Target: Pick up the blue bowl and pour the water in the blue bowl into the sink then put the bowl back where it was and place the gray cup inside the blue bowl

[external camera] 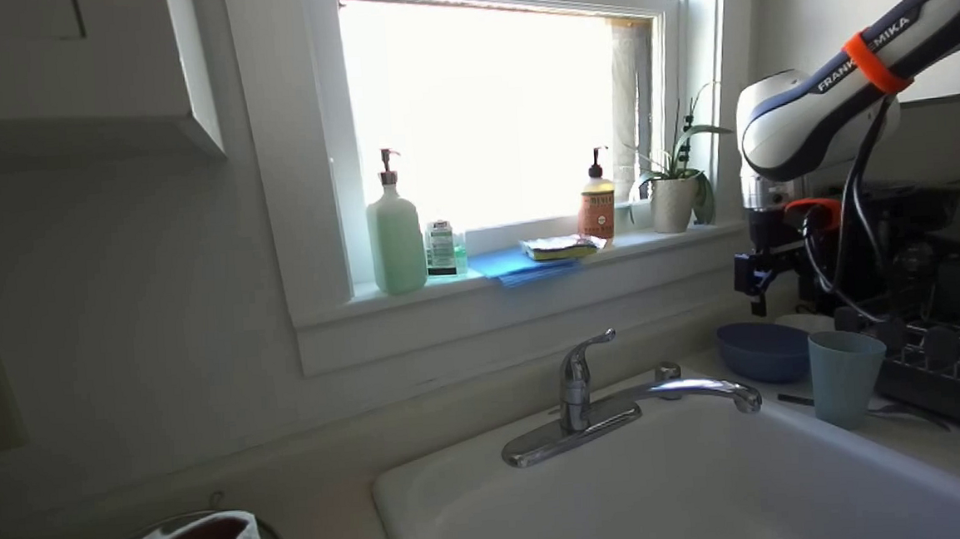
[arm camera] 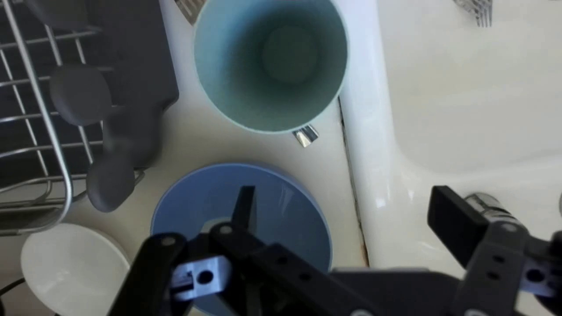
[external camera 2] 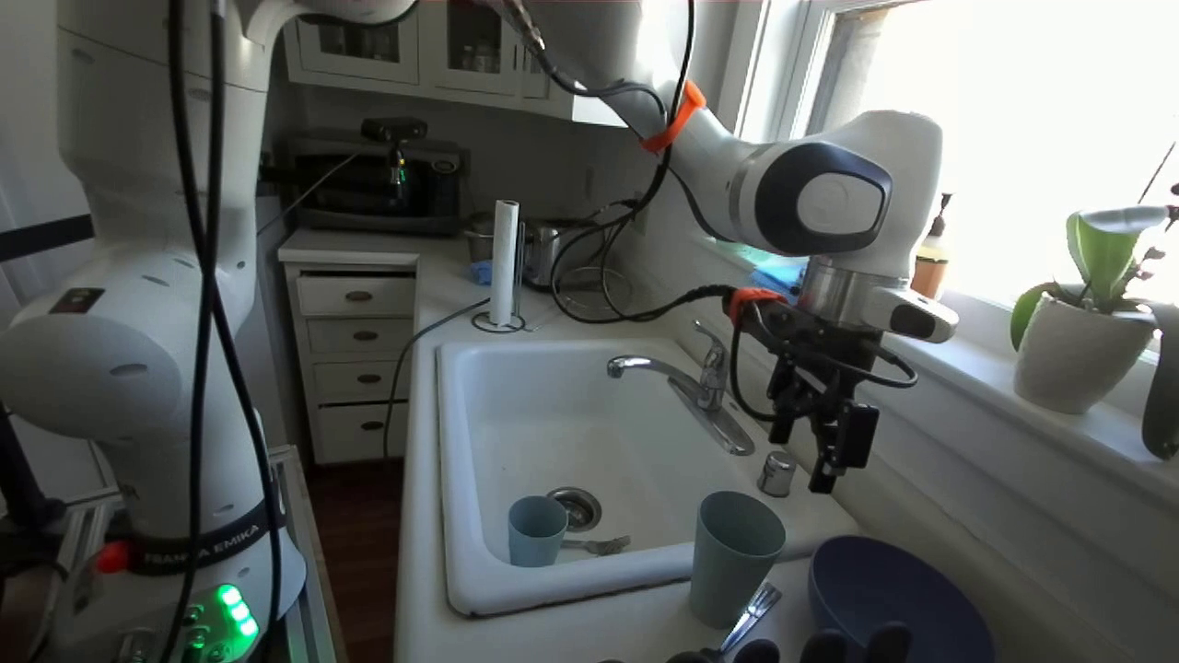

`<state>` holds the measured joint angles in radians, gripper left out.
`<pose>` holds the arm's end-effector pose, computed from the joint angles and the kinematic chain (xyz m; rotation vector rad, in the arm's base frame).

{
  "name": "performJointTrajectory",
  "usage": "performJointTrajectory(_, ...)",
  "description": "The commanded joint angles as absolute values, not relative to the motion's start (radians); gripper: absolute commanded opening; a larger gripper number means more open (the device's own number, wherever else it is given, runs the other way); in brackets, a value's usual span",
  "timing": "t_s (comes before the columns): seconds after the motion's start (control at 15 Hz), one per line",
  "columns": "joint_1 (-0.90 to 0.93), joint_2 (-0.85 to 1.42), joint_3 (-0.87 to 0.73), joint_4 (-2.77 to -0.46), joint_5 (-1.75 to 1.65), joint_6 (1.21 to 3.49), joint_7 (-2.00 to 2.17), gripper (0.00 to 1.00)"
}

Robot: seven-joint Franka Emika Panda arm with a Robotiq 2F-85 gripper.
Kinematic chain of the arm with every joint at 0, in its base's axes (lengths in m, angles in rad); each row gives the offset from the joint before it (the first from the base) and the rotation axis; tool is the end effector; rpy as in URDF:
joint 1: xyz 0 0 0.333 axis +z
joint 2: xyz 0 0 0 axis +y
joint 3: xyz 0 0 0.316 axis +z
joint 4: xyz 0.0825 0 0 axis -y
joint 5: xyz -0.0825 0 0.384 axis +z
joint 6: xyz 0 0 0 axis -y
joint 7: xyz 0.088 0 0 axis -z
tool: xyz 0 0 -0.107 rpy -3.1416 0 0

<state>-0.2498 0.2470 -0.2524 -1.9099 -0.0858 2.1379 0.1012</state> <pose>0.5349 -0.2902 0.3718 2.8998 -0.8179 -0.0584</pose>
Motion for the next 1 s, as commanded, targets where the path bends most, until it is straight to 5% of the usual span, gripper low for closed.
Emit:
performJointTrajectory(0.0, -0.266, 0.370, -0.239, -1.810, -0.057, 2.211, 0.046, 1.00)
performJointTrajectory(0.73, -0.325, 0.610, -0.198, -1.634, -0.038, 2.329, -0.089, 0.99)
performJointTrajectory(0.8, -0.330, 0.625, -0.196, -1.611, -0.038, 2.314, -0.098, 0.74)
performJointTrajectory(0.93, -0.336, 0.647, -0.195, -1.584, -0.041, 2.303, -0.108, 0.71)
